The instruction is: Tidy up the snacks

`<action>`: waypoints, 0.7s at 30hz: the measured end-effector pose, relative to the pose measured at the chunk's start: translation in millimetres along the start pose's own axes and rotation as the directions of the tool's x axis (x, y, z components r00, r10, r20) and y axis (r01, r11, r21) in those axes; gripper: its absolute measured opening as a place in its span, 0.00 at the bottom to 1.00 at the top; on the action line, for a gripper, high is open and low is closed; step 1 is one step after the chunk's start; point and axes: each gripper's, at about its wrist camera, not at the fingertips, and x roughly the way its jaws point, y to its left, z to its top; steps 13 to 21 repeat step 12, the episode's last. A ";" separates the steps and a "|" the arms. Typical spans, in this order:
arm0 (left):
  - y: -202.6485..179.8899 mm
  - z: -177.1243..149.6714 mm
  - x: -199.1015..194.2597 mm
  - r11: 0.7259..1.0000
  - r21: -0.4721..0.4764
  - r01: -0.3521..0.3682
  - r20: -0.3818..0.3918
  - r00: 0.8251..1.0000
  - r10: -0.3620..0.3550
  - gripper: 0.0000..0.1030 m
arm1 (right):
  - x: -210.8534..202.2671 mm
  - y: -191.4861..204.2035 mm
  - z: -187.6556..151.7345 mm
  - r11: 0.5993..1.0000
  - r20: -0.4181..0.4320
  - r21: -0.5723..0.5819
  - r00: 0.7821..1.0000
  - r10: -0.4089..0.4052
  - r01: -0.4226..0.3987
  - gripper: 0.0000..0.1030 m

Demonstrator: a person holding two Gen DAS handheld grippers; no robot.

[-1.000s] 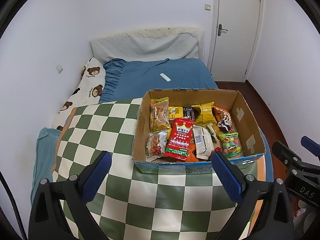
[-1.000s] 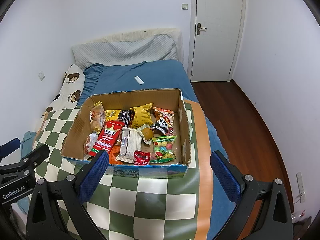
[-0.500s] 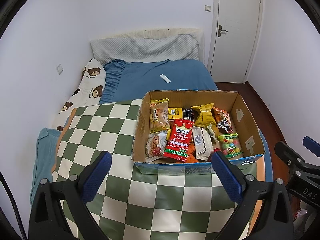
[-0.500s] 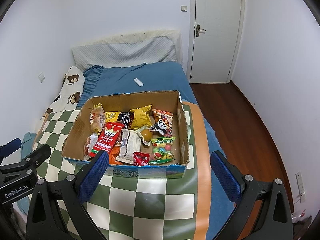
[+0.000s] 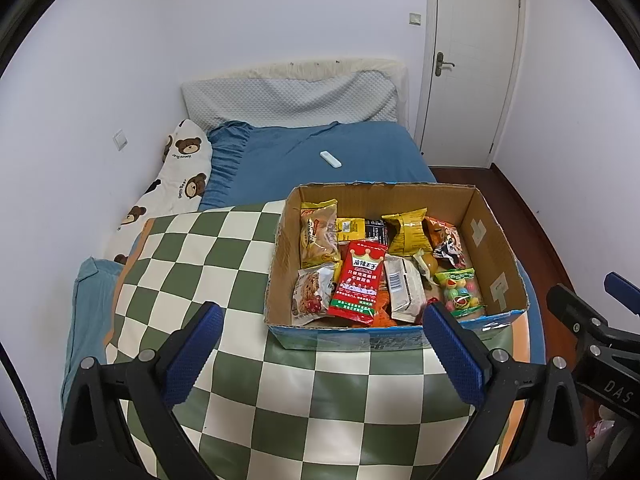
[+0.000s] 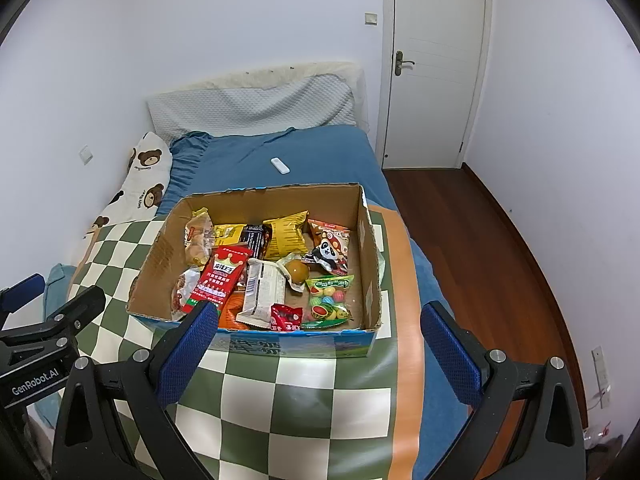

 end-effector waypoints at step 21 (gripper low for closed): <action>2.1 1.2 0.2 1.000 -0.005 -0.007 -0.001 1.000 0.007 0.99 | -2.2 -0.7 1.2 1.000 0.003 -0.002 1.000 0.006 -0.006 1.00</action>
